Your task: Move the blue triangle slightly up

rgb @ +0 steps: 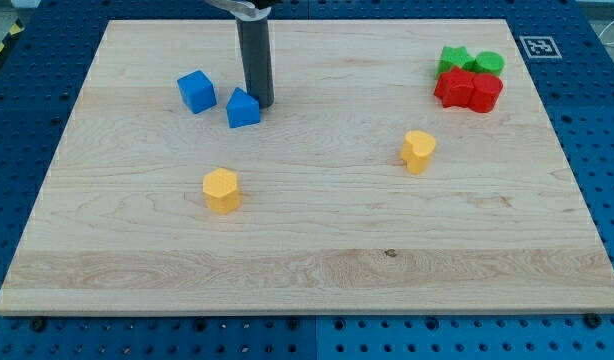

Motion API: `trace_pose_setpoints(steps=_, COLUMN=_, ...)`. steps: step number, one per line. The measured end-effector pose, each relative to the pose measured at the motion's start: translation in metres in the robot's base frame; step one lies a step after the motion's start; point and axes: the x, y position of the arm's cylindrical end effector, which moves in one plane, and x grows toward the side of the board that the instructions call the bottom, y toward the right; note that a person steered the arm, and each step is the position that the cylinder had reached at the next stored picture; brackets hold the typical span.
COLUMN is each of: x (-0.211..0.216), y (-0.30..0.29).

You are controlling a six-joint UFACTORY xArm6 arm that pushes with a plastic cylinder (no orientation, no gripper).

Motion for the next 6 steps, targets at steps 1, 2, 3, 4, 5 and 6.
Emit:
trace_pose_setpoints(steps=1, x=0.000, y=0.012)
trace_pose_setpoints(steps=2, x=0.034, y=0.033)
trace_pose_setpoints(steps=3, x=0.066, y=0.046)
trace_pose_setpoints(steps=4, x=0.075, y=0.041)
trace_pose_setpoints(steps=5, x=0.067, y=0.024)
trace_pose_setpoints(steps=6, x=0.053, y=-0.002)
